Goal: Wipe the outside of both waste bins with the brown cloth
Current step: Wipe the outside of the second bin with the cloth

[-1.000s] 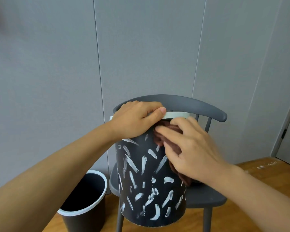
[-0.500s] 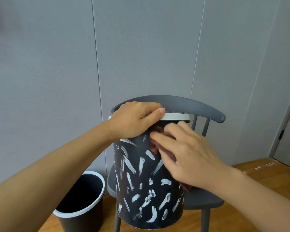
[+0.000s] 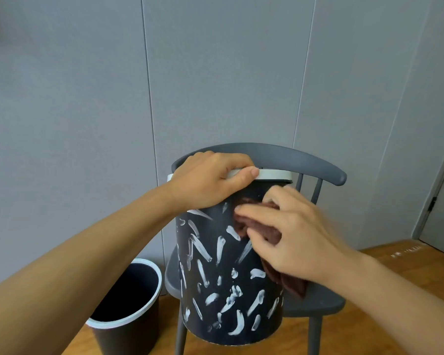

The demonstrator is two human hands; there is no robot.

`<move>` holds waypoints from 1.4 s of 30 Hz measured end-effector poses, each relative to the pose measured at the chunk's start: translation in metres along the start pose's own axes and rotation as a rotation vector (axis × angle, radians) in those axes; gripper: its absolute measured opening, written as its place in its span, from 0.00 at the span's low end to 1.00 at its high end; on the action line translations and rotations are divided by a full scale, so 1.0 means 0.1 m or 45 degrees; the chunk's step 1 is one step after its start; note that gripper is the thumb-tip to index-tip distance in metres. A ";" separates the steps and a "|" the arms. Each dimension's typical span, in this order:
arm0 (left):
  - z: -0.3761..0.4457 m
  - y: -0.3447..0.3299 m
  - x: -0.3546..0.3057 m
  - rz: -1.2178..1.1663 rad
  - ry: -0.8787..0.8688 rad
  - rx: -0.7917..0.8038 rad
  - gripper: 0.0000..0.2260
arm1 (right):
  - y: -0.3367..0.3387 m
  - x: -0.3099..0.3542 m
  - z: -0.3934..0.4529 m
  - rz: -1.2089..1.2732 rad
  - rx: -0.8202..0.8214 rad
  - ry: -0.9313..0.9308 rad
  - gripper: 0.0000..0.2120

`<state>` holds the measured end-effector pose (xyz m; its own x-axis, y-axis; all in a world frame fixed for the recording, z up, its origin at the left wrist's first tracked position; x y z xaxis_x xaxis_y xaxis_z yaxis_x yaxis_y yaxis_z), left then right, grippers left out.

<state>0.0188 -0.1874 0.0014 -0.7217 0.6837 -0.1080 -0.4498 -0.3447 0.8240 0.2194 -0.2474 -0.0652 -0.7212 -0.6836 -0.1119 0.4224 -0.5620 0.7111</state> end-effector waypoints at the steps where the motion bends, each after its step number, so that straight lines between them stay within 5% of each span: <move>1: 0.01 0.00 0.00 -0.007 0.006 0.004 0.17 | 0.02 -0.04 0.05 0.013 -0.085 -0.067 0.18; 4: 0.02 0.01 0.01 -0.030 -0.005 0.023 0.15 | 0.01 -0.06 0.11 0.047 -0.167 -0.171 0.18; 9: -0.01 0.02 0.09 -0.047 0.021 0.017 0.18 | -0.14 0.09 -0.17 0.084 0.123 0.069 0.13; 14: 0.02 0.02 0.06 -0.020 0.026 0.006 0.15 | -0.08 -0.08 0.07 0.081 -0.198 -0.153 0.15; 20: 0.05 0.00 0.07 0.033 0.050 -0.004 0.16 | -0.16 0.01 -0.12 0.104 0.102 0.077 0.12; 26: 0.10 -0.01 0.08 -0.008 0.065 -0.005 0.14 | -0.08 -0.14 0.15 0.183 -0.294 -0.274 0.16; 32: 0.11 -0.02 0.15 -0.036 0.107 -0.015 0.15 | -0.32 0.00 -0.23 0.012 -0.170 -0.271 0.26; 42: 0.12 -0.01 0.14 -0.035 0.136 -0.030 0.14 | -0.18 -0.15 0.08 0.084 -0.269 -0.301 0.20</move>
<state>0.0155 -0.1702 0.0054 -0.7604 0.6210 -0.1904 -0.4818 -0.3427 0.8065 0.2181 -0.2234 -0.0701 -0.7857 -0.6084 0.1117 0.5592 -0.6216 0.5486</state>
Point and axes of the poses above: each hand's wrist, its own z-axis towards the middle knuckle, its own y-axis out of the back of the hand, x = y × z, the point moved 1 cm from there along z, towards the middle knuckle, and after that the axes turned 4 degrees about x, right-handed, at the moved point
